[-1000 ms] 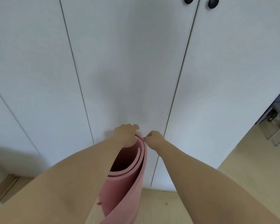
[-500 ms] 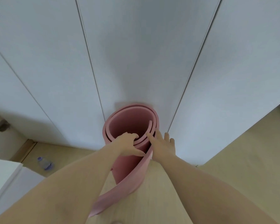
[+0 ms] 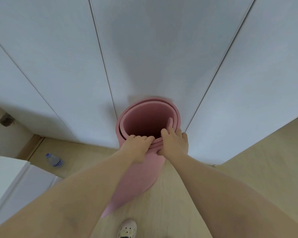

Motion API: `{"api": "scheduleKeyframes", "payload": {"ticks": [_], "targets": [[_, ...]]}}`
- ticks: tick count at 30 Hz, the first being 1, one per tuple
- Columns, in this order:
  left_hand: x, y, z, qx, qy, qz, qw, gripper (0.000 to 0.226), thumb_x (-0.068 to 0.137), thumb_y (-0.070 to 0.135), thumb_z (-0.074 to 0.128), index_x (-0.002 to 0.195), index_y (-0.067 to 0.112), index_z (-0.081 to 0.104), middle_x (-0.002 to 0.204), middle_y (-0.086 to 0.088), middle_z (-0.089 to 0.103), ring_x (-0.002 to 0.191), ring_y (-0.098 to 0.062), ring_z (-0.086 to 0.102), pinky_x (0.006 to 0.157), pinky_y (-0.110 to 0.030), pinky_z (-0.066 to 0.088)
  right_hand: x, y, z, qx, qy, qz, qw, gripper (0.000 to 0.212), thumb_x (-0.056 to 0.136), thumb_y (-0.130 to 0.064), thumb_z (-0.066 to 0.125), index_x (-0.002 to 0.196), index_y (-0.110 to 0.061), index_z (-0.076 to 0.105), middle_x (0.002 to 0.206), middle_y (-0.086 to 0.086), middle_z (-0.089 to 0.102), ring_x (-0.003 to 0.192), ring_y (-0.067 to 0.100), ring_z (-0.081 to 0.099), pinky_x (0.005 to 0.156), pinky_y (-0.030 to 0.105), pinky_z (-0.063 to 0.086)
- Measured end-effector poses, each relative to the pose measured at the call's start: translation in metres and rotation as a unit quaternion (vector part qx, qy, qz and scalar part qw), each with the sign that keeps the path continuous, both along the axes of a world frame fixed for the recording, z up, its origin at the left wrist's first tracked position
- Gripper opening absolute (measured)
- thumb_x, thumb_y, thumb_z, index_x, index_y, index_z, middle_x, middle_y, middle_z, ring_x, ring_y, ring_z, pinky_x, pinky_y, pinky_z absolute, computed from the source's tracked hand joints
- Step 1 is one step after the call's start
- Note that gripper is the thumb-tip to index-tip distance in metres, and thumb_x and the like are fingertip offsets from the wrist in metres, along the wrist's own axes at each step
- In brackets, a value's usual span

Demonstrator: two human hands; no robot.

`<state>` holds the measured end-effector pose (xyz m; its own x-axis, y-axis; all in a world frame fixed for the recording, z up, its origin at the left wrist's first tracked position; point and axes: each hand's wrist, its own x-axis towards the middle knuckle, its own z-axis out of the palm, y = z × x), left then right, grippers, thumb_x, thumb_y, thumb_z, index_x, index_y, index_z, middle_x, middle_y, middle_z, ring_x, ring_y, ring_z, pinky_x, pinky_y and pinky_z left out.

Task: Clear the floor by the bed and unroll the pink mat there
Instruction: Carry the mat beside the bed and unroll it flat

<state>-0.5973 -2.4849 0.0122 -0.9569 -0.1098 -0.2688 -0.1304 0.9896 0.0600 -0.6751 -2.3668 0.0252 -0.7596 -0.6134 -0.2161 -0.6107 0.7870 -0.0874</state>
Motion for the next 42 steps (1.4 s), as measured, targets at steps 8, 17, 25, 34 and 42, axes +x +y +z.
{"api": "scheduleKeyframes", "payload": {"ticks": [8,17,25,34,42], "targets": [[0.009,-0.009,-0.010,-0.031,0.069,-0.062,0.995,0.061,0.083,0.019,0.062,0.139,0.016,0.037,0.131,0.003,0.054,0.114,-0.021,0.054,0.096,-0.032,0.039,0.001,-0.012,-0.008,0.033,-0.070,0.063,0.995,0.056,0.079,-0.034,0.071,0.124,-0.014,0.044,0.134,0.002,0.051,0.148,0.028,0.009,0.117,0.040,0.014],[0.047,-0.034,-0.009,-0.162,0.110,0.157,0.968,0.052,0.034,0.021,0.089,0.078,0.011,0.061,0.076,-0.006,0.056,0.058,-0.021,0.053,0.046,-0.025,0.032,0.004,-0.025,-0.012,0.057,-0.054,0.029,0.997,0.046,0.082,-0.025,0.066,0.122,-0.014,0.046,0.129,0.008,0.054,0.145,0.032,0.016,0.118,0.046,0.015],[0.059,-0.052,-0.014,-0.091,-0.059,0.212,0.971,0.024,0.090,0.003,0.044,0.109,0.009,0.057,0.106,-0.008,0.055,0.083,-0.027,0.059,0.064,-0.031,0.037,0.008,-0.017,-0.018,0.087,-0.054,0.049,0.994,0.047,0.088,-0.011,0.053,0.133,-0.020,0.041,0.140,0.012,0.041,0.145,0.037,0.009,0.118,0.051,0.009],[0.041,-0.048,-0.010,0.155,0.199,0.233,0.939,0.018,0.086,-0.002,0.052,0.098,0.006,0.062,0.150,-0.005,0.034,0.113,-0.025,0.055,0.084,-0.030,0.046,0.002,-0.004,-0.010,0.105,-0.060,0.052,0.991,0.045,0.088,-0.003,0.043,0.127,-0.023,0.047,0.125,0.007,0.050,0.132,0.036,0.028,0.115,0.052,0.016],[0.002,-0.034,0.004,0.430,0.232,0.451,0.747,0.048,0.081,0.002,0.056,0.125,0.015,0.044,0.123,0.002,0.044,0.111,-0.023,0.047,0.085,-0.030,0.040,-0.002,0.001,-0.017,0.093,-0.066,0.052,0.992,0.047,0.087,-0.001,0.042,0.127,-0.024,0.048,0.124,0.007,0.050,0.133,0.036,0.026,0.117,0.052,0.012]]}}
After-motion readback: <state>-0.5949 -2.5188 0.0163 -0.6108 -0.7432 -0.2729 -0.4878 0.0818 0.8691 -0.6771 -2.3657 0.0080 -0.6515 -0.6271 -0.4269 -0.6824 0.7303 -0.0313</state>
